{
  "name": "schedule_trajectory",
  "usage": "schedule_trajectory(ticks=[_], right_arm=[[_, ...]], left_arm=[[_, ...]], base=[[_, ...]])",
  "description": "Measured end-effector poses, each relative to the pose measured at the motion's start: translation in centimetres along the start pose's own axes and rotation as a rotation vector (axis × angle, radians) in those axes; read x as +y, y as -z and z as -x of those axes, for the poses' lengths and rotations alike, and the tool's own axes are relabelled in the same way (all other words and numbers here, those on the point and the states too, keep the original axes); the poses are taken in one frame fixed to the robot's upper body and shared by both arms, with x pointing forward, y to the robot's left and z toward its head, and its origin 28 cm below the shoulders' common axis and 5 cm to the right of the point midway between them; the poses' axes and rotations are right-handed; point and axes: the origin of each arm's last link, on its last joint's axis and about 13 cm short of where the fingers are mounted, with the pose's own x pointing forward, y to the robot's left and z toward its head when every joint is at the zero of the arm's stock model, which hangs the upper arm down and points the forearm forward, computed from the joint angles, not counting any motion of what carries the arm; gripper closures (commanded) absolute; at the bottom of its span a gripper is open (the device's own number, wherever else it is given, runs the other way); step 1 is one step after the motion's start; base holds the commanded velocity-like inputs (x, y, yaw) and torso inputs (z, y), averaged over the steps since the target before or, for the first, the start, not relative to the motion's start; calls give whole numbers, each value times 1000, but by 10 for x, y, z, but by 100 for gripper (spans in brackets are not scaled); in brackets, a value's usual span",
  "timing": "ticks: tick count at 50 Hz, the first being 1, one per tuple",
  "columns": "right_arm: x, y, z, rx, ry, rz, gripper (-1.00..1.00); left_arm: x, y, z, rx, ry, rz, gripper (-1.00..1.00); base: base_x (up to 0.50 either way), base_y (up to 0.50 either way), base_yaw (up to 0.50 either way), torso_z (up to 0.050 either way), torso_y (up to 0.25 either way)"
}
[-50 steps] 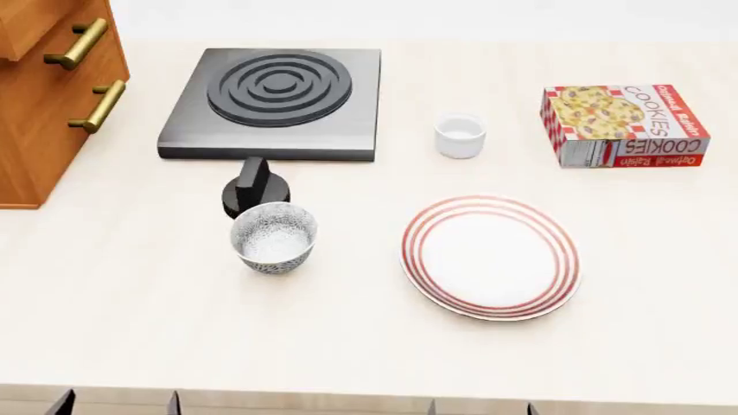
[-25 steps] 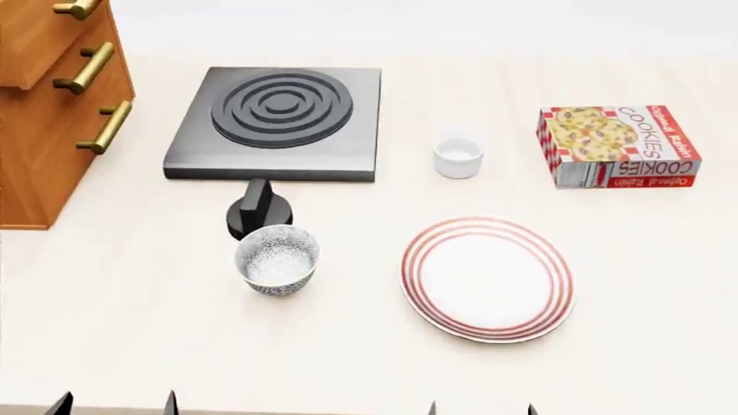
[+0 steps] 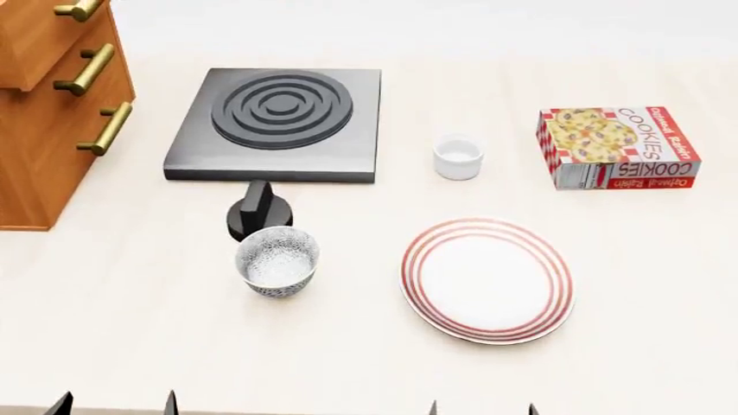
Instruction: Pick the akita bowl on the wooden cabinet and place it on the plate.
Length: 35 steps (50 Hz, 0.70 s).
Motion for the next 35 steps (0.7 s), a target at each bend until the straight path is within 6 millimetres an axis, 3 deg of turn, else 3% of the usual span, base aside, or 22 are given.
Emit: schedule_trajectory(ticks=[12, 35], right_arm=[[0, 0, 0, -2, 4, 11, -100], [0, 0, 1, -8, 5, 28, -100]], left_arm=[[0, 0, 0, -1, -1, -4, -100], [-1, 0, 0, 2, -4, -13, -100]], base=[[0, 21, 0, 0, 0], [0, 470, 0, 0, 0]])
